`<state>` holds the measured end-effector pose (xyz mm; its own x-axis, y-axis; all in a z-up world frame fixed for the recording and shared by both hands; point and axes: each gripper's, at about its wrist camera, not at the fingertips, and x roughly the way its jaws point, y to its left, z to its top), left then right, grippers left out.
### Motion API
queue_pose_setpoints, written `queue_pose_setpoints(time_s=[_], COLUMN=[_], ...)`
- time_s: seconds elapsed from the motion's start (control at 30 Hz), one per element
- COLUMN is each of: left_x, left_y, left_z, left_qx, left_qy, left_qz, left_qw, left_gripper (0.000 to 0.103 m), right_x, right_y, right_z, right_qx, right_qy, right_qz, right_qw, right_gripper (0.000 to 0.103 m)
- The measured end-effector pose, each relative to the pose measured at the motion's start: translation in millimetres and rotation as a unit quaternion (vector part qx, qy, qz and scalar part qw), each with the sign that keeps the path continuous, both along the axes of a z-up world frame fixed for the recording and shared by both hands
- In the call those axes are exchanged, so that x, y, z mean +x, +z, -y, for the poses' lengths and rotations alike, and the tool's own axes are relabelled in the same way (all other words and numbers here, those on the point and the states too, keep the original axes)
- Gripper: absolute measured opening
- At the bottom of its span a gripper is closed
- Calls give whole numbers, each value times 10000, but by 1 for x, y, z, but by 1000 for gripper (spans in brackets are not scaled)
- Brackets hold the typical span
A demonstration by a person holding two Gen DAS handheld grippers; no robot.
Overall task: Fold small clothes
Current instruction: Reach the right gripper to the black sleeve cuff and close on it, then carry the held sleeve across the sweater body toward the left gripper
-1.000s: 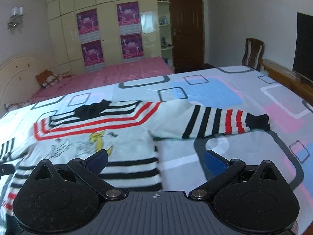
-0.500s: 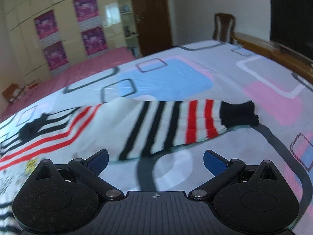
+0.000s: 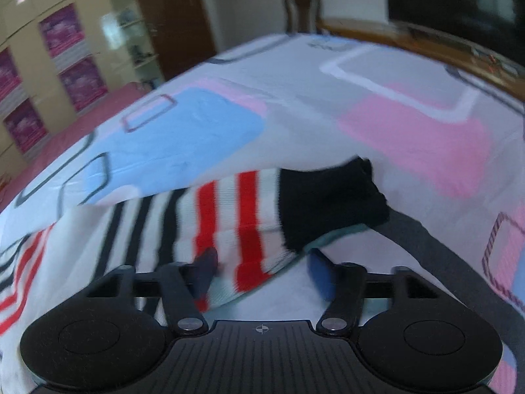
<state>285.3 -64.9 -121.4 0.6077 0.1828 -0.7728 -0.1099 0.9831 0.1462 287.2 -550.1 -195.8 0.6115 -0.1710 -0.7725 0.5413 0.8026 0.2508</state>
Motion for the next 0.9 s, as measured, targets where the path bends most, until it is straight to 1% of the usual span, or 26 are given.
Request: queue_pose_setpoints(time_s=[0.1, 0.13, 0.17, 0.2, 0.27, 0.37, 0.47, 0.53, 0.63, 0.73, 0.8, 0.9], left_x=[2, 3, 4, 5, 5, 5, 4, 3, 1, 1, 1, 2], left_y=[-1, -2, -2, -2, -2, -1, 2, 5, 10, 12, 13, 15], left_z=[-2, -3, -4, -5, -9, -15, -21, -26, -37, -51, -61, -78], left_qx=[-4, -13, -34, -60, -136, -255, -334, -403, -543, -594, -636, -663], left_qy=[10, 9, 14, 14, 11, 8, -11, -43, -50, -55, -36, 11], left_qz=[-59, -86, -106, -114, -107, -68, -31, 22, 103, 158, 176, 229], left_qw=[10000, 10000, 9999, 9999, 9999, 9997, 9994, 9992, 9985, 9981, 9978, 9975], left_gripper=[90, 87, 85, 84, 79, 74, 68, 64, 62, 62, 64, 71], right_x=[3, 3, 3, 2, -1, -2, 2, 6, 13, 20, 25, 31], right_y=[1, 1, 0, 0, 0, 8, 23, 39, 65, 86, 95, 97], right_z=[3, 4, 5, 5, 8, 4, -10, -29, -70, -126, -167, -235], right_qx=[28, 36, 26, 38, 42, -40, -242, -347, -434, -392, -297, -154], right_qy=[-7, 1, 15, 16, 16, 125, 330, 595, 1159, 1789, 2217, 2871], right_qz=[154, 221, 240, 245, 306, 498, 742, 958, 1275, 1542, 1632, 1655], right_qw=[9999, 9997, 9997, 9997, 9995, 9987, 9964, 9930, 9841, 9709, 9609, 9434], right_gripper=[60, 54, 31, 21, 19, 9, 8, 8, 8, 8, 8, 8])
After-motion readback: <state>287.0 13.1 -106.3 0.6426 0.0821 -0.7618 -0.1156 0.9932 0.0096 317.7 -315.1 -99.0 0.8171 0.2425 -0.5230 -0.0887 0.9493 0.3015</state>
